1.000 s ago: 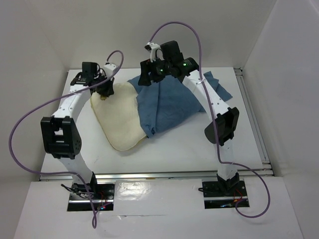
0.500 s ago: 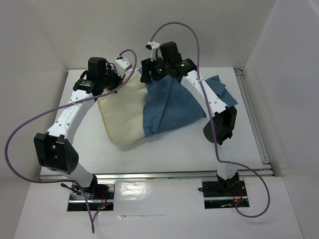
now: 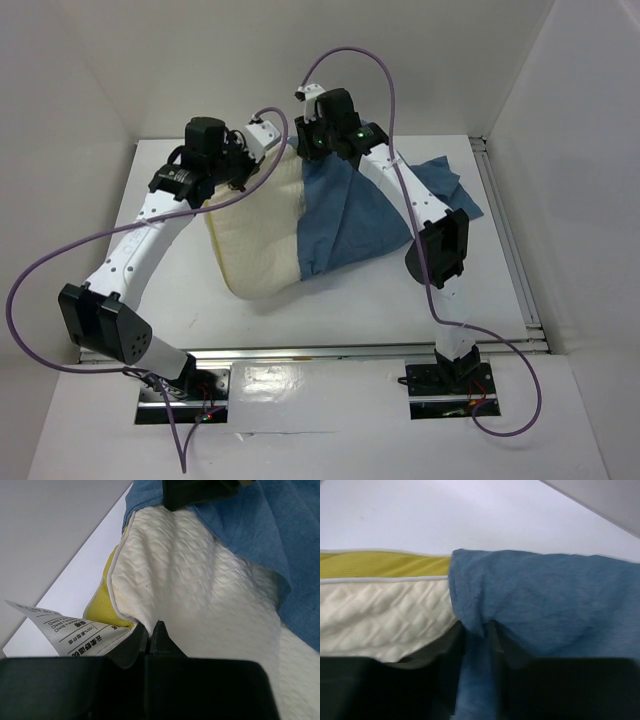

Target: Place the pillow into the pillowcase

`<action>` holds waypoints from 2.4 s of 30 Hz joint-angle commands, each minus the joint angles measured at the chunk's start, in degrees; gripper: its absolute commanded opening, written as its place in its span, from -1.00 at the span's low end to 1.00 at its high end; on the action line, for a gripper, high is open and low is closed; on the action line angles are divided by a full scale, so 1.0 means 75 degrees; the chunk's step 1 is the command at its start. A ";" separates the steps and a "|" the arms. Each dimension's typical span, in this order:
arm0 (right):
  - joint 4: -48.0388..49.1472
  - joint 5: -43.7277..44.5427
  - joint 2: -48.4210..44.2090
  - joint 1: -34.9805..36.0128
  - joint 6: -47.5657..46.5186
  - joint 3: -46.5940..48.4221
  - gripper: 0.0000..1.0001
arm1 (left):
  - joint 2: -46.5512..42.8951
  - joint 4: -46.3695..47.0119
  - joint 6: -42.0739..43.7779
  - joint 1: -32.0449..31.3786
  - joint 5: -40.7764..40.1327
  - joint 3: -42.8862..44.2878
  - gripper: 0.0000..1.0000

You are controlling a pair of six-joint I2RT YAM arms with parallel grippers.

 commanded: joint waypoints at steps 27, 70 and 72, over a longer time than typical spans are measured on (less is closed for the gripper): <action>0.1209 -0.3947 -0.1044 0.1433 0.1304 0.1251 -1.00 | -0.0114 0.1992 -0.0655 -0.0931 -0.0670 0.0455 -1.00; 0.1245 -0.1194 -0.3469 -0.1532 0.0509 -0.1124 0.73 | 0.1735 0.1467 -0.3585 0.0556 -0.1587 -0.0450 0.96; 0.1012 -0.1194 -0.3738 -0.1613 0.0345 -0.1454 0.73 | 0.1737 0.1267 -0.3329 0.0884 -0.1269 -0.0225 0.99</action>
